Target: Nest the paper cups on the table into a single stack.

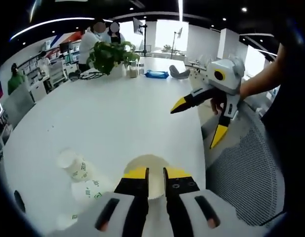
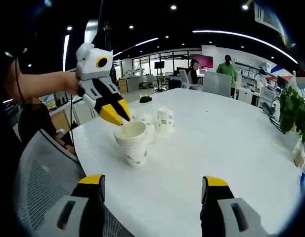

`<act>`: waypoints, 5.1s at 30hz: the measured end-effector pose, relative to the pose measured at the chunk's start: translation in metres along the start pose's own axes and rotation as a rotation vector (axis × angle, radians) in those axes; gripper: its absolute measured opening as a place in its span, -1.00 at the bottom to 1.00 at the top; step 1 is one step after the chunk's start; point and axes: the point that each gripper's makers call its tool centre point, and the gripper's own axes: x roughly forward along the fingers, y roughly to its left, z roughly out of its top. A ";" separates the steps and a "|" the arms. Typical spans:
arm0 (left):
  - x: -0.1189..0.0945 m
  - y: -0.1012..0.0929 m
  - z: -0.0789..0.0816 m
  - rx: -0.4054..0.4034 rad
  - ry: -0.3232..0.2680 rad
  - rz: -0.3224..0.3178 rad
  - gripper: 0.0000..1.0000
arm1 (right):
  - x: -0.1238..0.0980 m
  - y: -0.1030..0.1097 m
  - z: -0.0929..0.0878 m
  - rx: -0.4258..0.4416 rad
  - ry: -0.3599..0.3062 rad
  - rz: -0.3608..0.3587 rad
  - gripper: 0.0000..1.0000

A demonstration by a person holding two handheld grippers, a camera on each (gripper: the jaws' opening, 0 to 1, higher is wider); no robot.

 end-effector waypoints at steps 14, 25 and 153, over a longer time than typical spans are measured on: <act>-0.018 0.058 0.000 -0.018 -0.007 0.106 -0.71 | -0.001 -0.002 0.001 0.008 -0.003 -0.011 0.61; -0.019 0.099 -0.024 -0.059 0.042 0.157 -0.55 | -0.001 -0.005 -0.001 0.017 0.001 -0.018 0.60; -0.065 0.012 0.022 0.055 0.153 -0.018 -1.00 | -0.003 -0.001 0.011 0.002 -0.050 -0.018 0.88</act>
